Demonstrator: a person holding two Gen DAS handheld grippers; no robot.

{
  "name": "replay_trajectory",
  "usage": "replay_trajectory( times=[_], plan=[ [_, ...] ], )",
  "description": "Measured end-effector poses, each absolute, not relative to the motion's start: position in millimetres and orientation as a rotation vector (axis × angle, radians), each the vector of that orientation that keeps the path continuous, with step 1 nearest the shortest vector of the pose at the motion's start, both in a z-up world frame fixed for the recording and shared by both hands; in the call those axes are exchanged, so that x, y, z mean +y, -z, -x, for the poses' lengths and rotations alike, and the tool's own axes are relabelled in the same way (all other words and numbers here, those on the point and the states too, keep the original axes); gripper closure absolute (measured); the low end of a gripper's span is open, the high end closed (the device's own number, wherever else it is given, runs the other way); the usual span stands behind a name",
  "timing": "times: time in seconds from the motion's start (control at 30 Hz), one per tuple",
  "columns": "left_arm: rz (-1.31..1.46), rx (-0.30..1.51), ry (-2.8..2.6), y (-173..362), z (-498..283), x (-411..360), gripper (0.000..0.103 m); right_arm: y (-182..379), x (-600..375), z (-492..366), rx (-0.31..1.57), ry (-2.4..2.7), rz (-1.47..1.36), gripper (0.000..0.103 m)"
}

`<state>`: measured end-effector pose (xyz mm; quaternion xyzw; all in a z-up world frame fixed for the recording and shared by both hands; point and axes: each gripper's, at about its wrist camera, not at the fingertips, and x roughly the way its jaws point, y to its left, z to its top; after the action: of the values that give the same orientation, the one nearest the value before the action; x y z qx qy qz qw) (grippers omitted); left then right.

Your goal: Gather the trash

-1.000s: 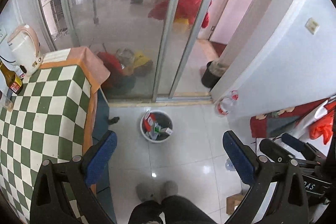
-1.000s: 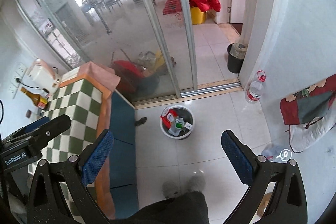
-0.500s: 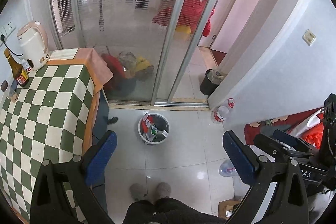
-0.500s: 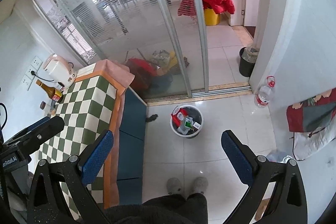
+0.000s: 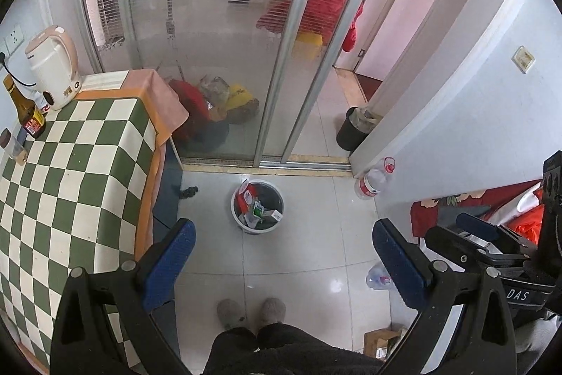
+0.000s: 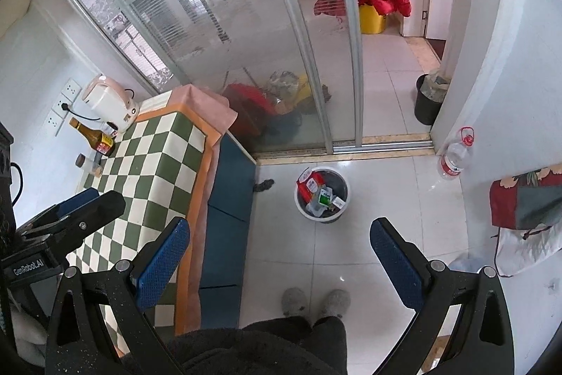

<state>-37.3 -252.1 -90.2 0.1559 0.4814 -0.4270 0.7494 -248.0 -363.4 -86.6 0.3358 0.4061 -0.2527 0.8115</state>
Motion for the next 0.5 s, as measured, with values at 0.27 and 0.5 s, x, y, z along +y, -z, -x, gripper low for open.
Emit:
replay_trajectory(
  times=[0.27,0.5],
  plan=[
    [-0.335,1.087,0.938,94.7,39.5,-255.0,0.000,93.1,-368.3,249.1,0.879,0.535,-0.735,0.000],
    [-0.331,1.106,0.937,97.1,41.6,-256.8,0.000,95.3,-371.3,247.8,0.886,0.529,-0.742,0.000]
  ],
)
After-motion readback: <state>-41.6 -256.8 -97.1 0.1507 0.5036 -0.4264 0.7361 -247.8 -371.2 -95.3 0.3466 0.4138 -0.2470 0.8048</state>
